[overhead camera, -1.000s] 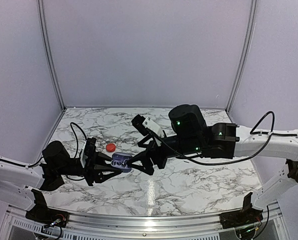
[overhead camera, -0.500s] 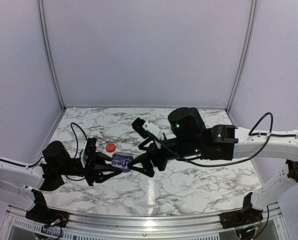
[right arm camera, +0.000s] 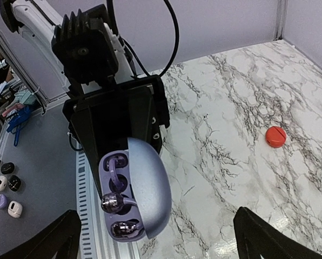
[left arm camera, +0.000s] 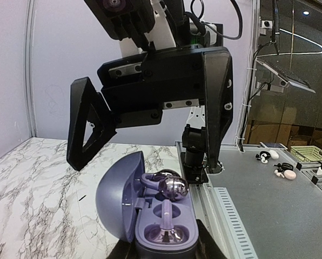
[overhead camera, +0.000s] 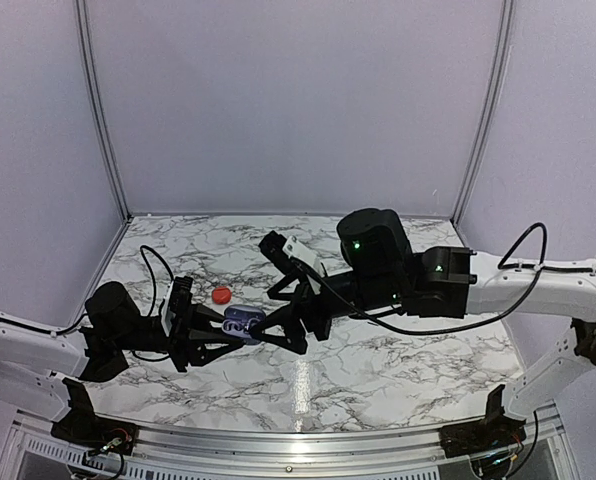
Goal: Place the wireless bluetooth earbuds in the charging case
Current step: Adjust the right earbud in the right side groove of the charging case.
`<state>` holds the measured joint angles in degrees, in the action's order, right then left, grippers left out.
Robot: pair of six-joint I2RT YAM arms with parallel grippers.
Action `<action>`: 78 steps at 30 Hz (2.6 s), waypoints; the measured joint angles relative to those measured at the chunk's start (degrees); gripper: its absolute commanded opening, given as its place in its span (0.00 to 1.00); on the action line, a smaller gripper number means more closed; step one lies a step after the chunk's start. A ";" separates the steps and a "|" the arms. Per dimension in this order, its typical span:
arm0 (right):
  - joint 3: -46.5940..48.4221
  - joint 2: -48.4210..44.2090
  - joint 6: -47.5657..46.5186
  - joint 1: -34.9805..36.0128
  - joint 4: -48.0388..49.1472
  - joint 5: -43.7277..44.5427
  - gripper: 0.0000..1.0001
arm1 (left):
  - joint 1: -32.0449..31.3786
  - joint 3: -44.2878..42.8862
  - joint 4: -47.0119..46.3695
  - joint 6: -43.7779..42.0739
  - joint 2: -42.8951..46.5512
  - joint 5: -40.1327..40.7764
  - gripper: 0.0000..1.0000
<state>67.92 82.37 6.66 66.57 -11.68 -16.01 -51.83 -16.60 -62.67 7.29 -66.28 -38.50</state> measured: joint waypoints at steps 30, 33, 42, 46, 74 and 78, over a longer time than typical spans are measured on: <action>1.42 3.85 2.73 0.00 0.68 3.98 0.98 | 0.04 0.00 1.53 -0.66 0.02 -0.02 0.00; 1.18 3.69 2.12 0.00 1.14 2.58 0.98 | 0.04 0.00 1.55 -0.68 0.02 -0.02 0.00; 1.16 3.15 0.37 0.00 1.88 -1.75 0.98 | 0.04 0.00 1.53 -0.68 0.13 0.00 0.00; 0.74 1.44 0.37 -0.04 2.27 -2.56 0.99 | 0.04 0.00 1.53 -0.66 0.37 0.00 0.00; -2.97 0.22 1.46 -1.62 2.82 0.02 0.98 | 0.04 0.00 1.79 -0.61 1.40 -0.04 0.00; -3.28 0.22 1.51 -1.62 3.37 0.00 0.99 | 0.04 0.00 1.79 -0.63 1.42 -0.04 0.00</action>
<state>64.64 82.59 8.16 64.95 -8.32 -16.01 -51.79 -16.60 -60.88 6.66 -64.86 -38.54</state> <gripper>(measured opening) 0.985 0.298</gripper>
